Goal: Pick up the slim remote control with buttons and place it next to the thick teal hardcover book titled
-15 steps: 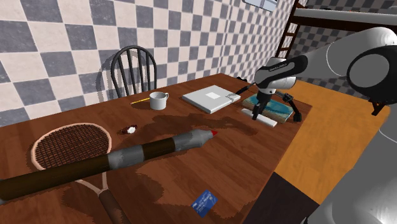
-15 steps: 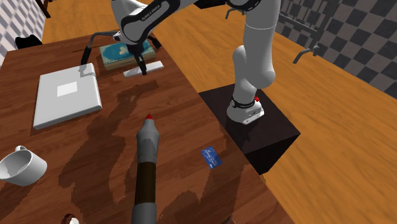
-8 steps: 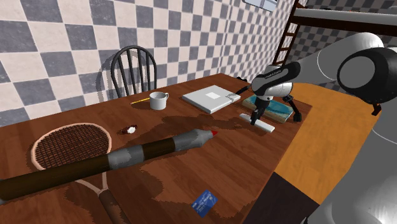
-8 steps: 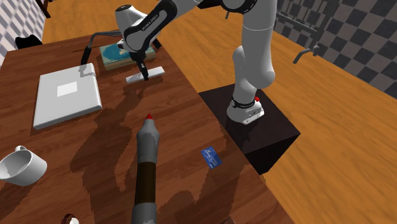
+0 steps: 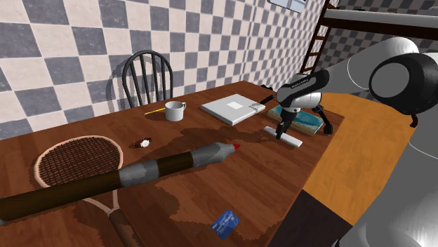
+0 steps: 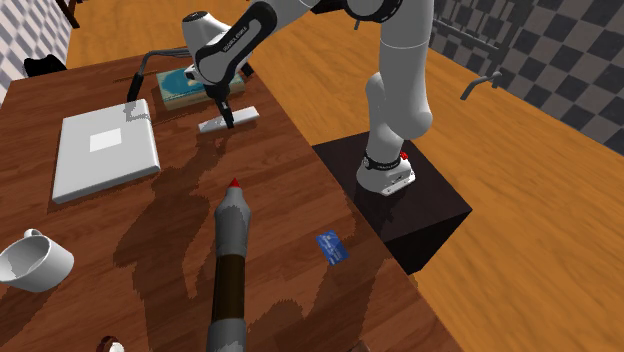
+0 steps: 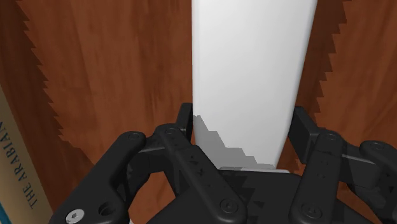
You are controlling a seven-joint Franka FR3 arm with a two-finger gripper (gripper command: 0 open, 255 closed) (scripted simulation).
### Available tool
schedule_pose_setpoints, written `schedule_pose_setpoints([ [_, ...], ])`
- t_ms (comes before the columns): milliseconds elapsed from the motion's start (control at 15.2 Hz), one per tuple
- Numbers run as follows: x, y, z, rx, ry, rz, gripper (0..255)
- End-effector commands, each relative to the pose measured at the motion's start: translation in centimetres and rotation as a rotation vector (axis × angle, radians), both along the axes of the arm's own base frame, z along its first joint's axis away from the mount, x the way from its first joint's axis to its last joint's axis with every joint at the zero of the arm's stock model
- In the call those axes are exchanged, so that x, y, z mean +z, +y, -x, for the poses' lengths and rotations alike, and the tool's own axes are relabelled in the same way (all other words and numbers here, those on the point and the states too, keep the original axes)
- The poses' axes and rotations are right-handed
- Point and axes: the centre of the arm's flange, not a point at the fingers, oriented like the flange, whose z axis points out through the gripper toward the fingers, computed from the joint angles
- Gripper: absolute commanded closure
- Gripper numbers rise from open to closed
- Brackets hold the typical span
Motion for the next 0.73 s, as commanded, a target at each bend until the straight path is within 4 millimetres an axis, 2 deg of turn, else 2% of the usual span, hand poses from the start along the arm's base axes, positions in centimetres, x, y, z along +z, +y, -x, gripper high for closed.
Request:
schedule_pose_setpoints([
  [0,0.0,0.0,0.0,0.0,0.0,0.0,0],
  [330,0.0,0.0,0.0,0.0,0.0,0.0,0],
  [594,5.0,0.0,0.0,0.0,0.0,0.0,0],
  [660,5.0,0.0,0.0,0.0,0.0,0.0,0],
])
